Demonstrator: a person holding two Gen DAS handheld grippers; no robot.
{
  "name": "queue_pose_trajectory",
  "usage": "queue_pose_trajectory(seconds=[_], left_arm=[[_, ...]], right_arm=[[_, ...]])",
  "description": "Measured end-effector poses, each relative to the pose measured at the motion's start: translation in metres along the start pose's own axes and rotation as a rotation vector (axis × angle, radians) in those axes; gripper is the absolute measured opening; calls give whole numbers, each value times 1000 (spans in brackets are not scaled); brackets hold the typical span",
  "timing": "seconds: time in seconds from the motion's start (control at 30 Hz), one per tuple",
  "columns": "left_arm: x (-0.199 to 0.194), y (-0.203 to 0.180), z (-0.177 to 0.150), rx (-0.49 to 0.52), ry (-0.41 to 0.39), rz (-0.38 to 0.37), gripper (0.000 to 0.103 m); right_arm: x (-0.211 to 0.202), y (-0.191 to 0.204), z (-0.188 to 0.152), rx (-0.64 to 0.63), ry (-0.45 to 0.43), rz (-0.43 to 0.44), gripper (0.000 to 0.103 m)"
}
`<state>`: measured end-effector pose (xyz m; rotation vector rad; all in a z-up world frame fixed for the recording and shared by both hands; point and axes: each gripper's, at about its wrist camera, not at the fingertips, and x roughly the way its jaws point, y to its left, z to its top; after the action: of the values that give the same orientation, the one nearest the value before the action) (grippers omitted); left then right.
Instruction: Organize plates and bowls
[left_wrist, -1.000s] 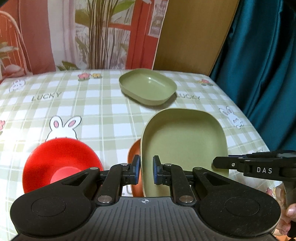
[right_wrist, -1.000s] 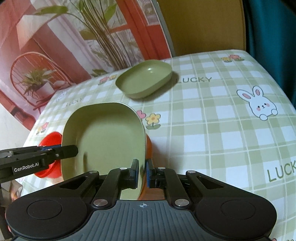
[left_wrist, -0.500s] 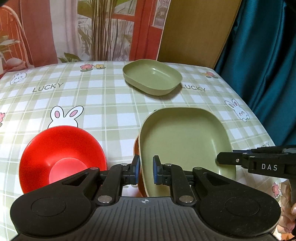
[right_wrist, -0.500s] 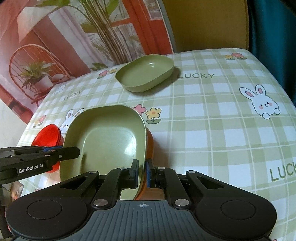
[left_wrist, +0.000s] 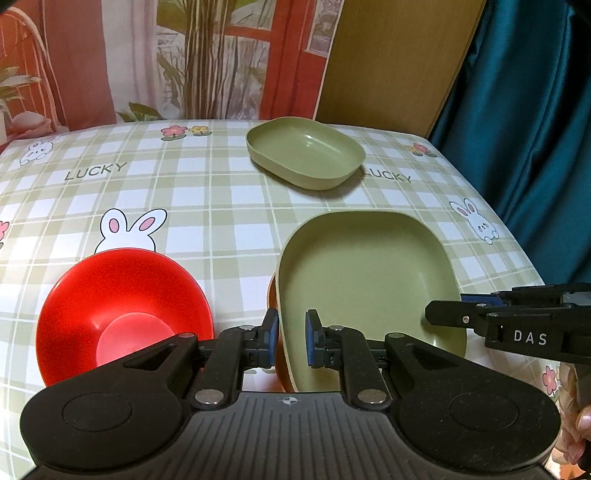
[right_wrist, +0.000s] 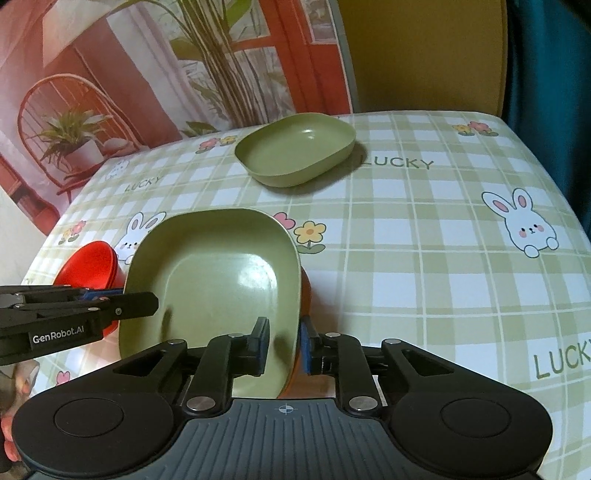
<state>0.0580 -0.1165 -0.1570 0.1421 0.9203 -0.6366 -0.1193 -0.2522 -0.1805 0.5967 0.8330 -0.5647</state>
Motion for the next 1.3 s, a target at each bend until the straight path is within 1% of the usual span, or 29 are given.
queue_pose_trajectory(seconds=[0.17, 0.47, 0.77, 0.87, 1.07, 1.3], left_arm=[[-1, 0, 0, 1, -11, 0, 16], [-2, 3, 0, -9, -17, -4, 17], [-12, 3, 5, -11, -53, -13, 17], [-22, 1, 12, -2, -86, -21, 17], [-52, -1, 32, 2, -177, -39, 19], [-76, -6, 56, 33, -270, -19, 19]], right_arm=[[0, 0, 0, -1, 1, -5, 20], [-4, 2, 6, -19, -12, -9, 21], [-11, 0, 13, -22, -35, -19, 21], [-21, -1, 21, -18, -67, -20, 21], [-45, -3, 41, -15, -148, -18, 21], [-69, -9, 65, -6, -240, -21, 21]])
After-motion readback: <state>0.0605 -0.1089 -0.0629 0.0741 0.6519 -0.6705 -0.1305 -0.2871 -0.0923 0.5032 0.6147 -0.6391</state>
